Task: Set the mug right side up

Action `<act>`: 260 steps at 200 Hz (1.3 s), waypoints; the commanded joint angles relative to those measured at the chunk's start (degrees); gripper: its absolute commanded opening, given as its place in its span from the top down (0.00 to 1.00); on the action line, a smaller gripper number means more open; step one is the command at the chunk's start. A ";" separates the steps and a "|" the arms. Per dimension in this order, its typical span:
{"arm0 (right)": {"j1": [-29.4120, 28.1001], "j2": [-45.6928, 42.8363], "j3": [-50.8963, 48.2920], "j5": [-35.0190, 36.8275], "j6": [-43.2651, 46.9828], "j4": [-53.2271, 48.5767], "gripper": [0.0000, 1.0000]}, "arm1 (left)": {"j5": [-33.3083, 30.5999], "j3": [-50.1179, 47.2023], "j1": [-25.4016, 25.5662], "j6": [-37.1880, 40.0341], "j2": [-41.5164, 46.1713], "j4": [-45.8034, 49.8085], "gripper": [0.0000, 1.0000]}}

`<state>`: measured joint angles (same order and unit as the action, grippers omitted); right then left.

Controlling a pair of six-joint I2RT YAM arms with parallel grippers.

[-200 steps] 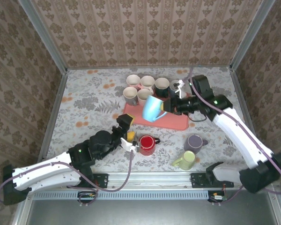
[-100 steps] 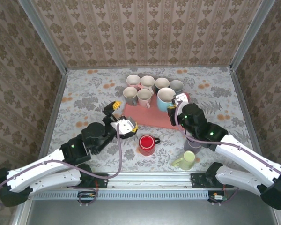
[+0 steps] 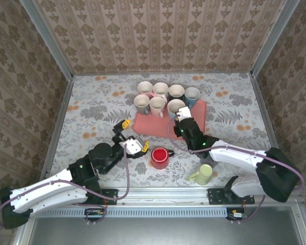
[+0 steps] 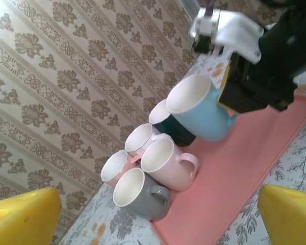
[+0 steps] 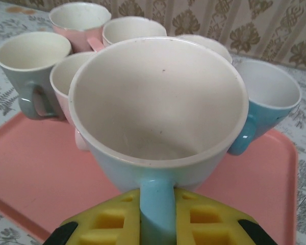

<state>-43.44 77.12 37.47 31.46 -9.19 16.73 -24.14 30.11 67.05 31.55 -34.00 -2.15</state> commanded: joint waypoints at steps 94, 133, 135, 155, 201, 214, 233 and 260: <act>3.04 17.80 5.39 4.60 -9.60 13.77 1.00 | -0.03 -1.24 4.62 5.91 0.68 -1.26 0.00; 4.25 20.64 7.35 1.83 -10.22 12.69 0.98 | -0.47 -1.30 5.20 6.68 -0.10 -1.14 0.00; 4.26 20.73 7.52 1.73 -10.23 12.53 0.98 | -0.49 -1.29 5.20 6.68 -0.10 -1.13 0.00; 4.43 21.90 8.57 0.91 -10.28 12.12 0.92 | -0.38 -1.45 5.29 6.73 -0.47 -1.10 0.00; 4.83 23.44 9.65 -0.44 -10.95 11.39 0.86 | -0.58 -1.46 5.55 6.93 -1.21 -1.00 0.00; 5.05 23.26 9.55 -0.44 -11.20 11.42 0.84 | -0.64 -1.44 5.54 6.89 -1.29 -1.01 0.00; 5.21 22.84 9.46 -0.87 -11.13 11.10 0.78 | -0.56 -1.54 5.64 6.92 -1.45 -0.75 0.00; 5.21 20.20 9.56 -1.46 -11.21 8.59 0.69 | -0.56 -1.45 5.76 6.74 -1.92 -0.35 0.00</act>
<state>-38.50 99.48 45.36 31.16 -19.31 26.79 -24.05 29.21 72.36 37.58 -35.66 -2.72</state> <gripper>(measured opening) 0.281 0.997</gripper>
